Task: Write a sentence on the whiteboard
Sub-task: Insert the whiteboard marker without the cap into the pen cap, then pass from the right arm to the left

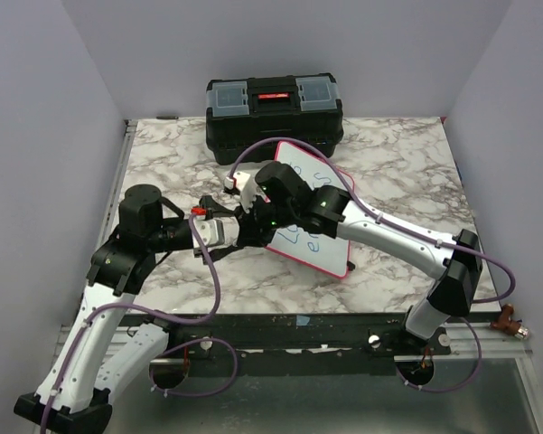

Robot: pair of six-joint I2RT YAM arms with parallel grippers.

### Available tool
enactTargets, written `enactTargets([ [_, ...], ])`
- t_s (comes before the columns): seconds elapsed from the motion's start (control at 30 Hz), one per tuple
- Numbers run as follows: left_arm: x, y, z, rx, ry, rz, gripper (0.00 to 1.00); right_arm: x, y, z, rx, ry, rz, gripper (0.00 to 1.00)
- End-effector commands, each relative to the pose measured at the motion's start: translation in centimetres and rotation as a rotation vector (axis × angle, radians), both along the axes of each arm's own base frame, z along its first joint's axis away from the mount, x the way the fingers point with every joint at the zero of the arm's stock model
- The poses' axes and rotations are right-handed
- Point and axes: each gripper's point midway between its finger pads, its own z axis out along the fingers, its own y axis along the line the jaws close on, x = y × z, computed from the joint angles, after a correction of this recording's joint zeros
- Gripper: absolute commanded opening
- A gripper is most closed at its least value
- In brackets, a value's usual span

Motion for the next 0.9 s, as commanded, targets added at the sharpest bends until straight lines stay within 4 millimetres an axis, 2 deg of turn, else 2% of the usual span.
enactTargets([
  [0.0, -1.2, 0.0, 3.1, -0.060, -0.088, -0.008, 0.69, 2.7, -0.7, -0.3, -0.014, -0.066, -0.122, 0.01],
  [0.13, -1.2, 0.7, 2.3, -0.042, -0.046, 0.053, 0.69, 3.6, -1.8, 0.9, 0.014, -0.093, -0.169, 0.01],
  [0.3, -1.6, 0.9, 1.7, -0.047, 0.006, 0.068, 0.68, 3.1, -2.6, 2.4, 0.045, -0.103, -0.163, 0.01],
  [0.53, 0.0, 0.5, 0.8, -0.062, 0.098, 0.117, 0.68, 1.4, -3.0, 4.8, 0.118, -0.093, -0.116, 0.01],
  [0.67, 1.1, -0.1, 0.9, -0.103, 0.130, 0.131, 0.67, 0.6, -3.2, 5.8, 0.156, -0.084, -0.094, 0.01],
  [0.87, 2.1, -0.7, 1.0, -0.111, 0.172, 0.126, 0.59, 0.0, -3.5, 6.6, 0.182, -0.076, -0.084, 0.01],
])
